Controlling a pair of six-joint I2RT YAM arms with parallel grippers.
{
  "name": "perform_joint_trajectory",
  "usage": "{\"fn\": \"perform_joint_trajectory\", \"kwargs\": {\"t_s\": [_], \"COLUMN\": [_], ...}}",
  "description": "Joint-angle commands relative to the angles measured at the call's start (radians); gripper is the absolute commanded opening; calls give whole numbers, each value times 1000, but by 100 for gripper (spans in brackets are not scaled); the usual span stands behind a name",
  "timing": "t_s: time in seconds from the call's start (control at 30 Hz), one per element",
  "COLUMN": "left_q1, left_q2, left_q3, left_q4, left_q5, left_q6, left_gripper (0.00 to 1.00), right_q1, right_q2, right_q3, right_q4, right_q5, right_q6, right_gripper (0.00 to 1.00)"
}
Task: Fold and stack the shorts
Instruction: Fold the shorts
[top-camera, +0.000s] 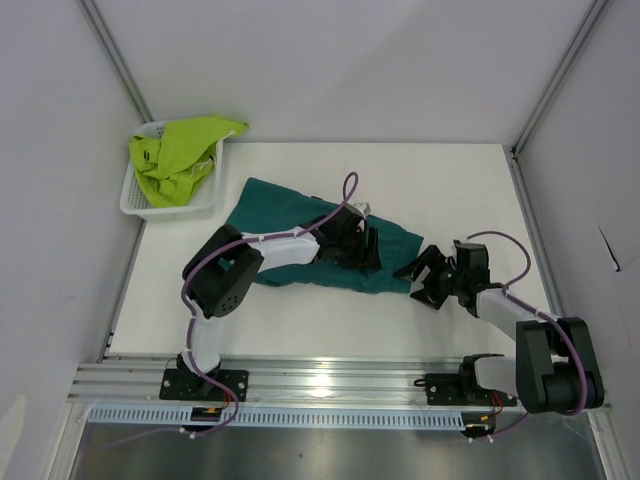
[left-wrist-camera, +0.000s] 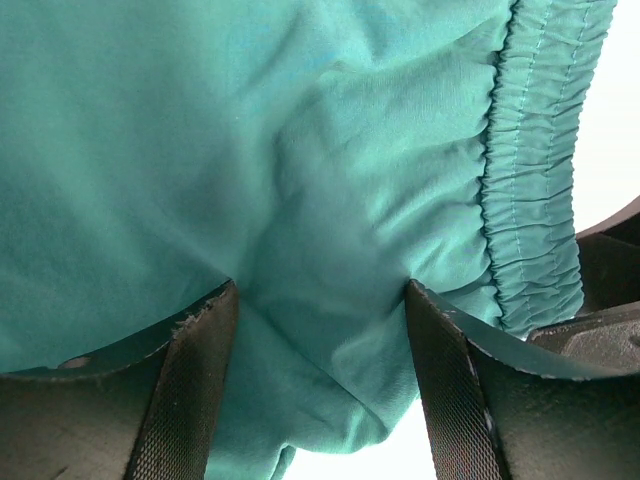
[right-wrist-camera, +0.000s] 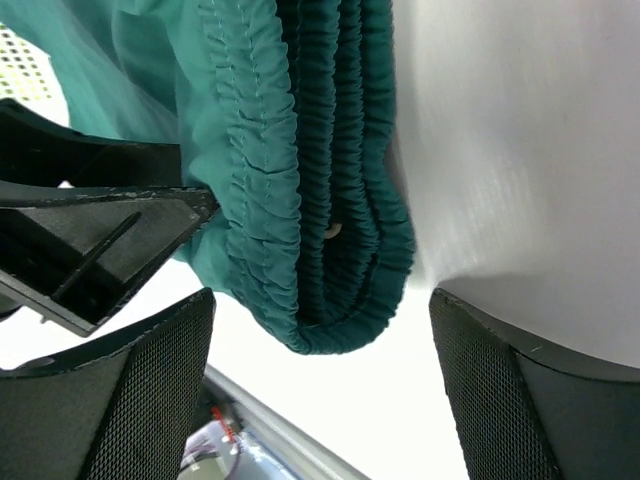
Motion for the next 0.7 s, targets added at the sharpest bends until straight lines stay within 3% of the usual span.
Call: {"fn": "perform_joint_trajectory", "kwargs": {"t_s": [0.0,0.4,0.6,0.67], "left_q1": [-13,-27,-34,-34], "left_q2": [30,48,50,42], "left_q3": [17,51,62,54], "left_q4": [-56,-96,-111,-105], "left_q5": [-33,-51,-60,-65], "left_q6": [18,42,55,56], "left_gripper": [71,71,71,71], "right_q1": [-1,-21,-30,-32], "right_q2": [38,161,164,144], "right_q3": [-30,-21,-23,-23], "right_q4": [42,167,168,141], "right_q5": [-36,-12,-9,-1], "right_q6": [45,111,105,99], "right_gripper": [90,88,72,71]}}
